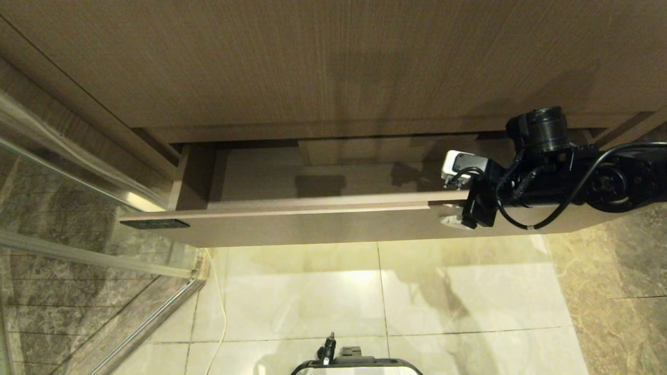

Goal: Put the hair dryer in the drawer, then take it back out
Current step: Pull open the drawer

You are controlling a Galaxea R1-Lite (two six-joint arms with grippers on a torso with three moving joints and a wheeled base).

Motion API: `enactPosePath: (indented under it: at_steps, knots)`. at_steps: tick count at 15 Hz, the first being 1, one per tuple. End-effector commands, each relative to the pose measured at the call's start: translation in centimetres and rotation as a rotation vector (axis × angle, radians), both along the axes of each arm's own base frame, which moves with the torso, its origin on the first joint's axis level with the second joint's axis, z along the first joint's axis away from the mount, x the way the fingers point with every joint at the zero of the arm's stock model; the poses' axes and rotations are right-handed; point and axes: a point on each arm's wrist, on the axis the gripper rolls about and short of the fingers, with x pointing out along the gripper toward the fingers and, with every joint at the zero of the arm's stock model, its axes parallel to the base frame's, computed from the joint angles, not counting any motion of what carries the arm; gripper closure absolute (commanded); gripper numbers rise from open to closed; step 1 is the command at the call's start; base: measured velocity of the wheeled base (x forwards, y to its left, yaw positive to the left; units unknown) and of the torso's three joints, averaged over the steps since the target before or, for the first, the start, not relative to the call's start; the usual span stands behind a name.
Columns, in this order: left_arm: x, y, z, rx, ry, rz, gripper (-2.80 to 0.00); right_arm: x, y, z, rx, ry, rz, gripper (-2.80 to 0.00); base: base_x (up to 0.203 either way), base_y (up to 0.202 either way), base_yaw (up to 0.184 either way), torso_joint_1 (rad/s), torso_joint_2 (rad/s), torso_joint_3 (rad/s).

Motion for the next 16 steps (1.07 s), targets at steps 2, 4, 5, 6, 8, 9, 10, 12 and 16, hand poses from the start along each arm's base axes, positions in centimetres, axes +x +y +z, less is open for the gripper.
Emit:
enactPosePath:
  at_steps: [2,4,5,6,8,9,10,12,16]
  knots:
    - [0.0,0.0,-0.1,0.0,0.002,-0.001,0.0,-1.7,-0.6,0.7,0.002,0.013,-0.031,-2.8,0.0,0.0,0.0,0.0,0.0,0.0]
    - [0.0,0.0,0.0,0.0,0.001,0.0,0.0,-4.1,-1.3,0.2,-0.026,0.115,-0.04,-2.8,0.0,0.0,0.0,0.0,0.0,0.0]
    - [0.0,0.0,0.0,0.0,0.002,-0.001,0.0,-5.3,-1.8,0.3,-0.033,0.143,-0.045,-2.8,0.0,0.0,0.0,0.0,0.0,0.0]
    - [0.0,0.0,0.0,0.0,0.001,-0.001,0.0,-6.5,-2.2,0.2,-0.04,0.173,-0.05,-2.8,0.0,0.0,0.0,0.0,0.0,0.0]
    - [0.0,0.0,0.0,0.0,0.002,-0.001,0.0,-9.1,-3.2,0.3,-0.044,0.193,-0.064,-2.8,0.0,0.0,0.0,0.0,0.0,0.0]
    - [0.0,0.0,0.0,0.0,0.001,0.001,0.0,-10.3,-3.7,0.2,-0.046,0.204,-0.071,-2.8,0.0,0.0,0.0,0.0,0.0,0.0]
    - [0.0,0.0,0.0,0.0,0.002,-0.002,0.0,-10.9,-4.0,0.1,-0.045,0.213,-0.08,-2.8,0.0,0.0,0.0,0.0,0.0,0.0]
    - [0.0,0.0,-0.1,0.0,0.002,-0.002,0.0,-12.6,-4.9,0.8,-0.031,0.197,-0.108,-2.8,0.0,0.0,0.0,0.0,0.0,0.0]
    - [0.0,0.0,-0.1,0.0,0.002,0.001,0.0,-14.3,-6.1,1.0,0.0,0.236,-0.17,-2.8,0.0,0.0,0.0,0.0,0.0,0.0]
